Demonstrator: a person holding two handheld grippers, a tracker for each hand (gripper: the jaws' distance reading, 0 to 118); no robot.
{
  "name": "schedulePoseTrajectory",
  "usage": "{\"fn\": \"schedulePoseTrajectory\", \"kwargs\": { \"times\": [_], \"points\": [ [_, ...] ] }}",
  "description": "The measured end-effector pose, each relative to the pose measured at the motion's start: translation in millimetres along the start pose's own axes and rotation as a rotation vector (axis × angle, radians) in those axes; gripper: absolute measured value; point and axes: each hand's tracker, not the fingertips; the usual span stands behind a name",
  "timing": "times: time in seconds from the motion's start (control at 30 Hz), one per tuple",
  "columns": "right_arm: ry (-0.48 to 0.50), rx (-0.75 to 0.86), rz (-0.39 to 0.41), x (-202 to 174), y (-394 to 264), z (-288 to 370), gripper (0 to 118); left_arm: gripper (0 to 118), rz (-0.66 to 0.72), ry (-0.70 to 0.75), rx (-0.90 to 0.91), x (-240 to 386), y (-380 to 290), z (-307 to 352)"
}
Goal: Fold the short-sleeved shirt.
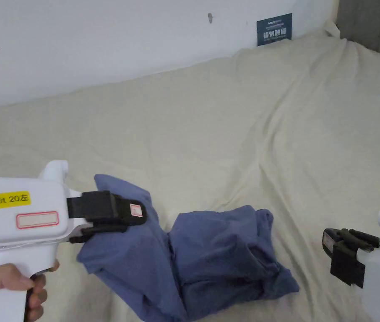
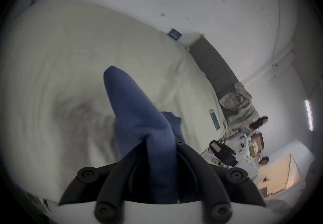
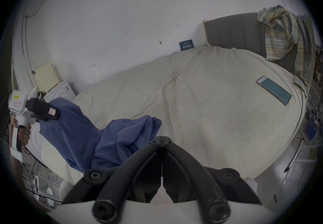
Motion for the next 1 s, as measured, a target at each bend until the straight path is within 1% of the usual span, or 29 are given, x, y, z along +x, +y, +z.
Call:
{"fn": "schedulePoseTrajectory", "kwargs": {
  "times": [0.1,0.17,0.2,0.3,0.33,0.37,0.4,0.43,0.47,0.5,0.53,0.57,0.6,0.67,0.73,0.83,0.87,0.9,0.93,0.97,1.0],
  "points": [
    [-0.005,0.006,-0.037,15.1,-0.1,3.7,0,15,-0.055,0.008,-0.094,36.0,9.8,-54.6],
    [-0.012,0.010,-0.056,23.6,-0.2,6.3,0,15,-0.057,0.006,-0.150,50.9,12.6,-93.5],
    [-0.015,0.012,-0.064,27.4,-0.3,7.2,0,15,-0.090,-0.005,-0.198,58.0,12.7,-115.9],
    [-0.021,0.009,-0.083,37.8,-0.4,9.8,0,15,-0.109,0.038,-0.293,70.3,6.4,-171.5],
    [-0.023,0.009,-0.087,40.4,-0.8,10.4,0,15,-0.102,0.058,-0.311,72.5,3.5,-184.6],
    [-0.026,0.007,-0.089,42.9,-1.0,11.3,0,15,-0.136,0.066,-0.340,73.2,1.0,-198.0],
    [-0.029,0.006,-0.091,44.5,-1.2,12.0,0,16,-0.133,0.074,-0.356,70.2,-0.8,-207.3],
    [-0.031,0.005,-0.092,46.1,-1.6,12.5,0,21,-0.119,0.075,-0.366,69.6,-2.7,-212.1],
    [-0.033,0.002,-0.093,49.2,-2.3,11.6,0,34,-0.114,0.058,-0.362,67.6,-2.8,-213.4],
    [-0.035,-0.002,-0.094,50.9,-2.9,11.0,0,65,-0.063,0.014,-0.344,65.2,-2.6,-210.1],
    [-0.039,-0.006,-0.093,51.7,-3.3,10.1,0,92,-0.031,-0.020,-0.339,63.6,-1.7,-207.7],
    [-0.045,-0.011,-0.091,52.5,-3.8,9.3,0,110,-0.013,-0.054,-0.333,63.7,0.4,-200.5],
    [-0.049,-0.013,-0.090,54.2,-4.6,7.7,0,118,-0.009,-0.087,-0.308,63.5,3.4,-190.5],
    [-0.052,-0.019,-0.092,55.8,-5.0,6.2,0,118,-0.033,-0.112,-0.262,66.5,6.3,-164.5],
    [-0.054,-0.023,-0.095,56.8,-5.7,4.3,0,118,-0.044,-0.081,-0.198,60.2,11.3,-140.0],
    [-0.054,-0.027,-0.093,55.7,-4.7,1.5,0,118,-0.042,-0.072,-0.133,42.5,14.5,-109.5],
    [-0.054,-0.026,-0.090,54.2,-4.6,1.4,0,117,-0.040,-0.053,-0.120,36.2,14.4,-105.6],
    [-0.052,-0.022,-0.087,53.2,-4.1,1.5,0,111,-0.030,0.010,-0.098,28.7,12.6,-102.6],
    [-0.052,-0.018,-0.085,52.2,-3.7,2.0,0,94,-0.024,0.042,-0.090,26.3,7.6,-102.7],
    [-0.053,-0.011,-0.082,51.1,-3.3,3.1,0,62,-0.040,0.035,-0.086,21.4,2.6,-104.3],
    [-0.052,-0.007,-0.079,50.1,-2.9,4.2,0,12,-0.046,0.006,-0.078,14.4,-3.7,-108.3]
  ]
}}
